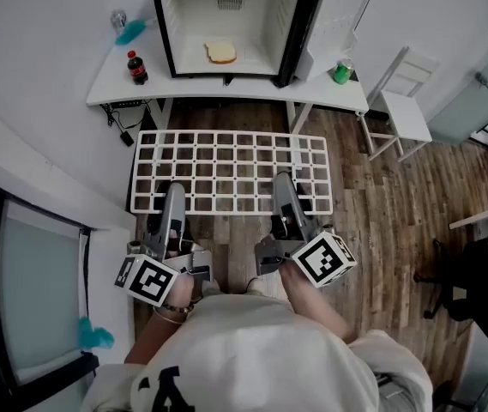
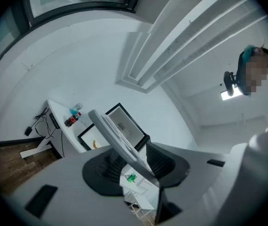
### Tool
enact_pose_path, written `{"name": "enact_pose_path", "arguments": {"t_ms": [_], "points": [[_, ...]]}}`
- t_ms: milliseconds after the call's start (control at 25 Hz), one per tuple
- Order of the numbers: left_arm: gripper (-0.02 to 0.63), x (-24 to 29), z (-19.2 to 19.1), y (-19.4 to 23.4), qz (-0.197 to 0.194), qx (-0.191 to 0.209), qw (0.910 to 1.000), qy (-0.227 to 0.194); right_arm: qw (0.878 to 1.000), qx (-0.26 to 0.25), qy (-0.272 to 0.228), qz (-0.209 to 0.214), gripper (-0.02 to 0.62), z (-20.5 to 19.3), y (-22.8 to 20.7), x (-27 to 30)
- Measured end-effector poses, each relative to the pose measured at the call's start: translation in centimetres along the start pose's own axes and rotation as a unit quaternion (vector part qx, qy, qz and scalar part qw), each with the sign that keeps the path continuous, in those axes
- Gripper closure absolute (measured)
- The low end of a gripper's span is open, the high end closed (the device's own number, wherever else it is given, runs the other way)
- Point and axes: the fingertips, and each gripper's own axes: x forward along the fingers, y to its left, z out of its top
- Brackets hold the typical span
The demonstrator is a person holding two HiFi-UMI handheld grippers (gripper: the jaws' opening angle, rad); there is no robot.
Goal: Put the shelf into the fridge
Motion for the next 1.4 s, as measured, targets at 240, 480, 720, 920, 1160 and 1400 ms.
{"name": "enact_pose_path", "arguments": {"t_ms": [240, 480, 720, 920, 1160, 1400], "points": [[0.479, 0.1, 0.6, 0.6, -0.003, -0.002, 1.0, -0.004, 1.0, 0.014, 0.0, -0.01, 0.454, -0.6, -0.1, 0.5], [0.477, 0.2, 1.5, 1.5, -0.009, -0.004, 0.9999, 0.0, 1.0, 0.011, -0.006, -0.015, 0.454, -1.4, 0.6, 1.2], [0.477, 0.4, 2.9, 2.7, -0.02, -0.002, 0.9997, 0.01, 1.0, 0.01, -0.015, -0.006, 0.456, -2.3, 2.0, 2.3], [0.474, -0.1, 3.9, 4.1, -0.029, 0.004, 0.9993, 0.023, 0.999, 0.015, -0.023, -0.017, 0.456, -4.2, 2.7, 2.5], [0.469, -0.1, 4.1, 5.4, -0.034, -0.002, 0.9987, 0.038, 0.999, 0.01, -0.027, -0.034, 0.456, -5.1, 3.0, 2.6], [0.469, 1.9, 3.7, 5.8, -0.042, -0.004, 0.9982, 0.042, 0.998, 0.007, -0.035, -0.045, 0.456, -4.4, 1.9, 3.8]]}}
